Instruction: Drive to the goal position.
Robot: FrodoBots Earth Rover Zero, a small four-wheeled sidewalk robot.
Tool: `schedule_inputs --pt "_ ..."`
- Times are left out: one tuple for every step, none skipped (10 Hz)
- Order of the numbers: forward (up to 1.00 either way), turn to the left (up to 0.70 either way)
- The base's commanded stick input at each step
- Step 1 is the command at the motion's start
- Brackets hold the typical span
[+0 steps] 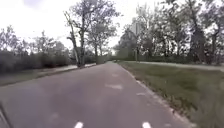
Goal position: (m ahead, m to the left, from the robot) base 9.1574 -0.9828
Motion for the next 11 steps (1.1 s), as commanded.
schedule_inputs --pt "1.00 0.00" --pt "1.00 0.00" --pt "1.00 0.00" --pt "1.00 0.00" --pt "1.00 0.00" --pt "1.00 0.00" --pt "1.00 0.00" --pt "1.00 0.00" --pt "1.00 0.00" --pt "1.00 0.00" --pt "1.00 0.00"
